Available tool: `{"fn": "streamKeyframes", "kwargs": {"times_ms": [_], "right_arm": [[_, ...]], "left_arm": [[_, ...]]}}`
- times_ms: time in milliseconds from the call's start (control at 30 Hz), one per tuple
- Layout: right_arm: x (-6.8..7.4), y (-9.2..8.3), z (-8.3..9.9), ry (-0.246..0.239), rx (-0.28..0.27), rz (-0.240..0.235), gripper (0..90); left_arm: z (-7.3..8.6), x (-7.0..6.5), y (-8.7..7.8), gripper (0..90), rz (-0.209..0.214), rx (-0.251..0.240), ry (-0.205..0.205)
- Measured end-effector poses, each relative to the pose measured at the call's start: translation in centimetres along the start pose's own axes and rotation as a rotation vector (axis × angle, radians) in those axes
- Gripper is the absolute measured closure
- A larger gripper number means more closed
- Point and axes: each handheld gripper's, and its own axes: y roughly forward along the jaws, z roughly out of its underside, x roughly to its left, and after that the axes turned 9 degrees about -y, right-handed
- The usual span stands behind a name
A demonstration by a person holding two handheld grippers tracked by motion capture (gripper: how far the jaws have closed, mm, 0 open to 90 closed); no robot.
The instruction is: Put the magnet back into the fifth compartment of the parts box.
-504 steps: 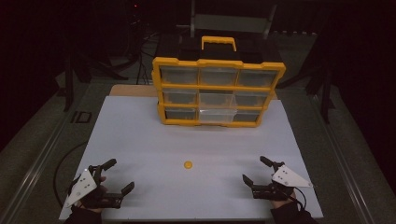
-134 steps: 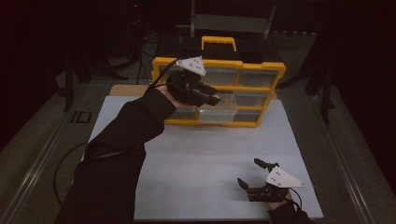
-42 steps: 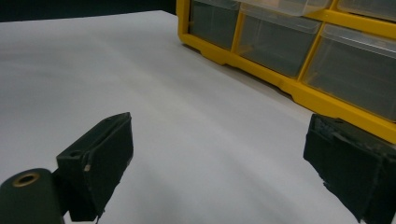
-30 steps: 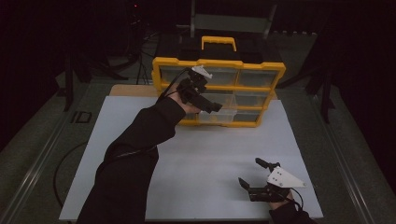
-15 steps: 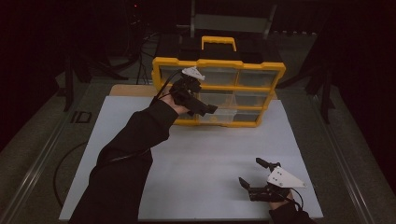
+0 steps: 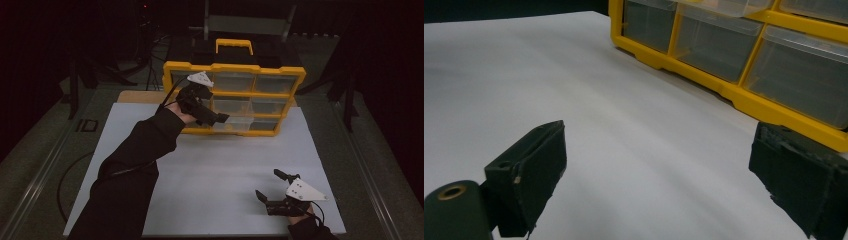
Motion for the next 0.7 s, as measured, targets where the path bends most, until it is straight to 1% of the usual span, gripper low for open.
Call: {"fn": "streamKeyframes", "kwargs": {"times_ms": [33, 67, 133, 167, 200, 233, 267, 367, 433, 500, 533, 700], "right_arm": [[0.0, 0.0, 0.0, 0.002, 0.001, -0.001, 8.4], [0.0, 0.0, 0.0, 0.002, 0.0, 0.0, 8.4], [0.0, 0.0, 0.1, 0.004, -0.001, -0.001, 8.4], [0.0, 0.0, 0.1, 0.003, 0.001, -0.003, 8.4], [0.0, 0.0, 0.2, 0.004, 0.003, -0.003, 8.4], [0.0, 0.0, 0.2, 0.007, 0.005, -0.005, 8.4], [-0.1, 0.0, 0.2, 0.01, 0.003, -0.006, 8.4], [-0.1, 0.0, 0.2, 0.009, 0.003, -0.004, 8.4], [-0.1, 0.0, 0.2, 0.008, 0.004, -0.004, 8.4], [0.0, 0.0, 0.2, 0.009, 0.007, -0.006, 8.4], [0.0, 0.0, 0.2, 0.011, 0.008, -0.006, 8.4], [0.0, -0.3, 0.2, 0.009, 0.006, 0.003, 8.4]], "left_arm": [[0.1, -0.1, -0.1, 0.1, -0.008, 0.001, 0.019], [0.1, -0.1, -0.1, 0.1, -0.02, -0.002, 0.027], [0.2, 0.0, -0.3, 0.1, -0.018, -0.009, 0.029], [0.3, 0.0, -0.3, 0.1, -0.027, -0.011, 0.035], [0.4, 0.1, -0.4, 0.1, -0.021, -0.018, 0.038], [0.4, 0.1, -0.5, 0.1, -0.005, -0.028, 0.038], [0.5, 0.1, -0.6, 0.1, 0.0, -0.024, 0.039], [0.7, 0.3, -0.7, 0.1, -0.005, -0.03, 0.038], [0.8, 0.3, -0.9, 0.1, -0.016, -0.038, 0.037], [0.8, 0.2, -1.1, 0.1, -0.006, -0.052, 0.03], [0.8, 0.2, -1.2, 0.1, 0.002, -0.061, 0.033], [1.1, 0.1, -1.7, 0.1, 0.009, -0.077, 0.035]]}}
